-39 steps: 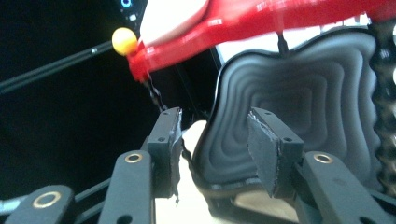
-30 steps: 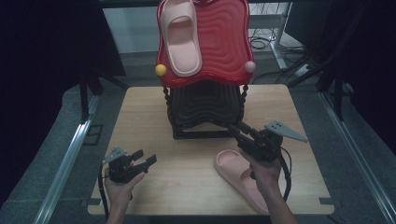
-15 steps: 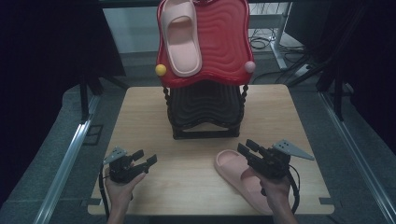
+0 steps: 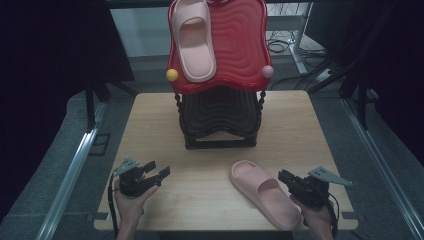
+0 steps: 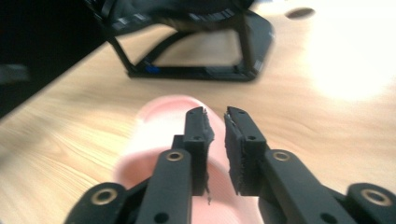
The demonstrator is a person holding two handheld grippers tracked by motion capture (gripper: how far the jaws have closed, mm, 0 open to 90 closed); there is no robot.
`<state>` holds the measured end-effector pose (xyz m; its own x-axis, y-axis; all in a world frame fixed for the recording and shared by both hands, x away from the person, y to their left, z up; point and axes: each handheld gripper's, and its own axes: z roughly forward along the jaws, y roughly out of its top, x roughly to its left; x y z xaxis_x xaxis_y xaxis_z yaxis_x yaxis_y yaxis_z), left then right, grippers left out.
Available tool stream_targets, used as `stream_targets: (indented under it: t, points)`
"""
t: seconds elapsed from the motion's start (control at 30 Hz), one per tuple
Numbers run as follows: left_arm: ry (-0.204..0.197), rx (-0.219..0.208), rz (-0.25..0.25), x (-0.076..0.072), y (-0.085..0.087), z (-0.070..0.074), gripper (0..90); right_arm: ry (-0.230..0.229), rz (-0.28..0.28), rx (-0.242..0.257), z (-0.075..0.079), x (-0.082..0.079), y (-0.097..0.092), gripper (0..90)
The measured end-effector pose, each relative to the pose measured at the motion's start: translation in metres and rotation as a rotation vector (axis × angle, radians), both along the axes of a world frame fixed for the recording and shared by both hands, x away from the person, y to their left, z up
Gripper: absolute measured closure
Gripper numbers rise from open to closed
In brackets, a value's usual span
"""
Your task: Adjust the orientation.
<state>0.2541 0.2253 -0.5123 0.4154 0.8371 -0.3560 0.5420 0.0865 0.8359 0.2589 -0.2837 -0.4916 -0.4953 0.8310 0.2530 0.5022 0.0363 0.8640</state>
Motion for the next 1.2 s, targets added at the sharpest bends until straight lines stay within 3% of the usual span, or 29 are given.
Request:
stream_targets:
  t: [0.23,0.5,0.87,1.2]
  points:
    - [-0.002,-0.007,-0.012,-0.001,-0.001,0.001,29.4,0.048,-0.059,-0.078,-0.023,-0.008,-0.032,89.3]
    - [-0.001,-0.004,-0.009,-0.002,-0.002,0.001,29.4,0.084,-0.084,-0.143,-0.039,-0.019,-0.047,89.8]
    - [0.001,-0.004,-0.011,-0.002,-0.003,0.0,29.4,0.098,-0.005,-0.197,-0.044,-0.037,-0.032,89.9]
    - [0.001,-0.004,-0.013,-0.002,-0.004,0.0,29.4,0.105,0.062,-0.214,-0.044,-0.048,-0.014,89.9]
